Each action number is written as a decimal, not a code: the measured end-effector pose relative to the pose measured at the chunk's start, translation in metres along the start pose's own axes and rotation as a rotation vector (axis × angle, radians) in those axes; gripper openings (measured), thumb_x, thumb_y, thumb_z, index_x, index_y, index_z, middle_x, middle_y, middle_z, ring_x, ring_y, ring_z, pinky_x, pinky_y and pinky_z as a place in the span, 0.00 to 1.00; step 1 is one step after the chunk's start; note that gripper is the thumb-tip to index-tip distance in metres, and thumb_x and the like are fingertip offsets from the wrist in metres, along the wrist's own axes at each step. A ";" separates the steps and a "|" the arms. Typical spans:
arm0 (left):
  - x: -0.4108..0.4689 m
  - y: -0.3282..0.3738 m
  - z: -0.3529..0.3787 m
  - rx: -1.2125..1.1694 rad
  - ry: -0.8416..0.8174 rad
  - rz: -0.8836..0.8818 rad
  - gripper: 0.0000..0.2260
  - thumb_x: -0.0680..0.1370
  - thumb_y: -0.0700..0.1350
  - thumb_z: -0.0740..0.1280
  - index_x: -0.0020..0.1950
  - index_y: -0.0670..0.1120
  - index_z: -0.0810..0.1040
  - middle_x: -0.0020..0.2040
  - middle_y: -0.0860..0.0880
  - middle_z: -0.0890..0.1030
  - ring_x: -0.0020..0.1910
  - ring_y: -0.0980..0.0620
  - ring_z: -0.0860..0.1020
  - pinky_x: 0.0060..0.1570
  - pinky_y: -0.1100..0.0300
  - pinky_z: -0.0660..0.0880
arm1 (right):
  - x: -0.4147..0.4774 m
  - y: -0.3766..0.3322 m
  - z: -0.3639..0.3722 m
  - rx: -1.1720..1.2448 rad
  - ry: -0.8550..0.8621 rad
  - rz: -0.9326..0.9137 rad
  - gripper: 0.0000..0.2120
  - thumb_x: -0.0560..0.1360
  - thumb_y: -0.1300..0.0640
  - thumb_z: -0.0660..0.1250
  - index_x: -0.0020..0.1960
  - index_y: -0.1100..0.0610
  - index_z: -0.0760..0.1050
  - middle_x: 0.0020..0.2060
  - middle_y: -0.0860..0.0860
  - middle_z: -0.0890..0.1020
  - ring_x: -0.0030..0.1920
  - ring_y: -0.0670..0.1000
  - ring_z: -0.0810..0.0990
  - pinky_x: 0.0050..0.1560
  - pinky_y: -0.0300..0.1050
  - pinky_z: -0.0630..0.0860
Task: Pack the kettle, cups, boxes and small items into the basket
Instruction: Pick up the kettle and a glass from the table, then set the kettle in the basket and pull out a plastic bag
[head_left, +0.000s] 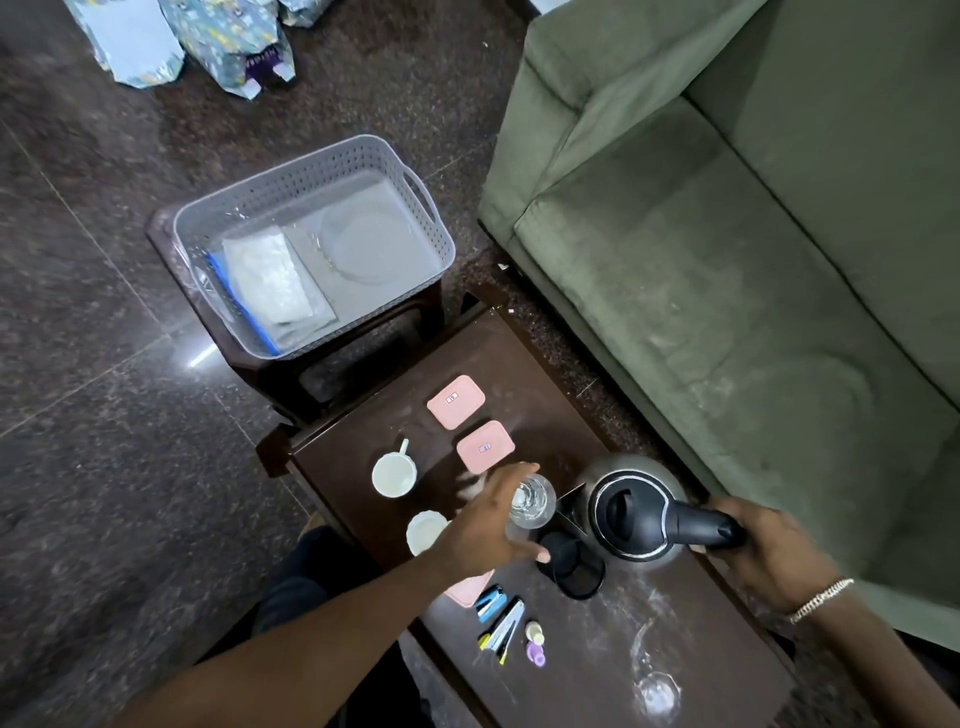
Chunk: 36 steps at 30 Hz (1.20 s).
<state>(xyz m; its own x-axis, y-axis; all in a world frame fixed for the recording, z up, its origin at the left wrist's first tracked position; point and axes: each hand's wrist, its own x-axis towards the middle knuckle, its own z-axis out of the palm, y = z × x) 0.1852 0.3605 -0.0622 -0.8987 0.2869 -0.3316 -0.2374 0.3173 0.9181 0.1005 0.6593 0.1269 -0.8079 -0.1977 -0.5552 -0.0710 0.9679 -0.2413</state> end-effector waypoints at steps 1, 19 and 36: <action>0.001 0.005 -0.002 -0.004 -0.001 0.017 0.48 0.65 0.64 0.80 0.79 0.58 0.60 0.76 0.56 0.66 0.76 0.65 0.61 0.72 0.70 0.59 | 0.001 -0.004 -0.001 0.016 0.002 0.014 0.19 0.64 0.56 0.77 0.44 0.35 0.74 0.43 0.32 0.80 0.41 0.31 0.78 0.39 0.21 0.69; -0.006 0.065 -0.071 -0.173 0.199 0.121 0.45 0.68 0.54 0.83 0.79 0.57 0.62 0.76 0.65 0.64 0.76 0.58 0.68 0.70 0.47 0.75 | 0.019 -0.111 -0.050 0.155 0.074 -0.154 0.05 0.63 0.49 0.64 0.36 0.50 0.72 0.27 0.43 0.76 0.25 0.41 0.72 0.27 0.28 0.67; 0.013 0.076 -0.276 -0.330 0.391 0.036 0.44 0.67 0.44 0.83 0.79 0.56 0.65 0.76 0.61 0.70 0.75 0.60 0.69 0.70 0.58 0.74 | 0.147 -0.280 -0.101 0.320 0.110 -0.313 0.13 0.68 0.70 0.72 0.33 0.57 0.73 0.24 0.44 0.76 0.29 0.35 0.73 0.32 0.26 0.67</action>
<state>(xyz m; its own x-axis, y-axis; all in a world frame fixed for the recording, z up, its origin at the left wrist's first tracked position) 0.0538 0.1392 0.0629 -0.9642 -0.0872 -0.2505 -0.2508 -0.0068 0.9680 -0.0576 0.3747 0.1934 -0.8351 -0.4383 -0.3325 -0.1514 0.7640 -0.6272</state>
